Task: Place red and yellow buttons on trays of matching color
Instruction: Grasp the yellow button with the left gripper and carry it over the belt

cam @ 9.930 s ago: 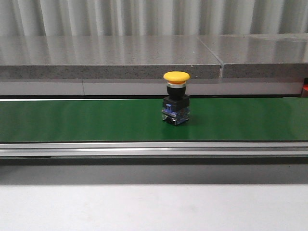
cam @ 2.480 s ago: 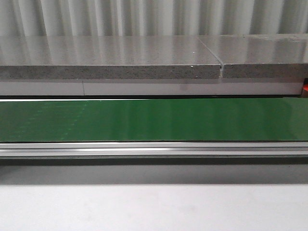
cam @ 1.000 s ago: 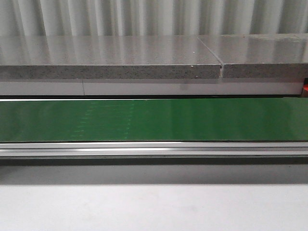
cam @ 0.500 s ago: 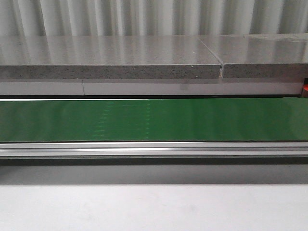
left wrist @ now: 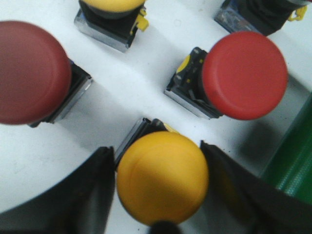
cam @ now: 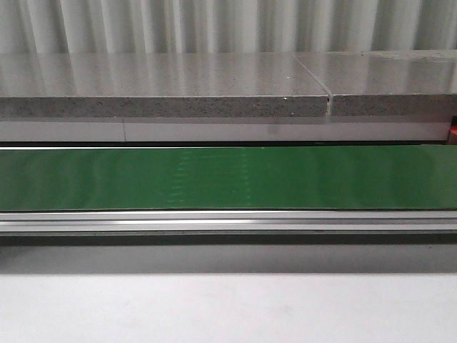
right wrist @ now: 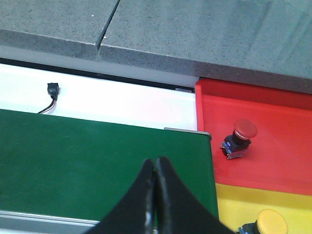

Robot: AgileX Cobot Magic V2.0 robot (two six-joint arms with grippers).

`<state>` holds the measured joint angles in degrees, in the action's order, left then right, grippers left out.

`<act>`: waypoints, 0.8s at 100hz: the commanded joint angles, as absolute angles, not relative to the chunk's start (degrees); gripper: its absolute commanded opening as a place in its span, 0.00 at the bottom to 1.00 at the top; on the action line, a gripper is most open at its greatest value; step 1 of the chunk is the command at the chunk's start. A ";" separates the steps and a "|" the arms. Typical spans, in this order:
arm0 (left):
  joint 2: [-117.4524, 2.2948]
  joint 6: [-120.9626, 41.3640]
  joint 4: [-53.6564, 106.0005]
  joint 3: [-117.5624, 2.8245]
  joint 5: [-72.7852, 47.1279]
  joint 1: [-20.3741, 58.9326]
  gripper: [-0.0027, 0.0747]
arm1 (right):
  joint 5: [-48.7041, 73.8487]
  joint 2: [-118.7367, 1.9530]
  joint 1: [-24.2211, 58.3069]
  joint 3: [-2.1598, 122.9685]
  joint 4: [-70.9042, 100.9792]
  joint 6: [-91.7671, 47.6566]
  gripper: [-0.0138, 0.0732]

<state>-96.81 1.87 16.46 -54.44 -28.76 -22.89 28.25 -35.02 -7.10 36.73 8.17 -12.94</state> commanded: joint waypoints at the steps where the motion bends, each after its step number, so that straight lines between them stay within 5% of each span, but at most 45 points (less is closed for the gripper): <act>1: -94.13 1.83 17.08 -57.40 -29.02 -22.89 0.23 | 23.89 -34.83 -6.85 38.12 8.33 -13.30 0.08; 15: -91.63 0.47 17.08 -58.35 -31.12 -22.89 0.01 | 23.89 -34.83 -6.85 38.12 8.33 -13.30 0.08; 55: -78.66 -4.87 19.31 -58.53 -37.16 -21.86 0.01 | 23.89 -34.83 -6.85 38.12 8.33 -13.30 0.08; 80: -77.27 -8.72 19.56 -63.09 -42.27 -14.25 0.01 | 23.89 -34.83 -6.85 38.12 8.33 -13.30 0.08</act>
<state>-78.82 -7.73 18.02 -59.67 -42.85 -17.05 28.25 -35.02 -7.10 36.73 8.17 -12.98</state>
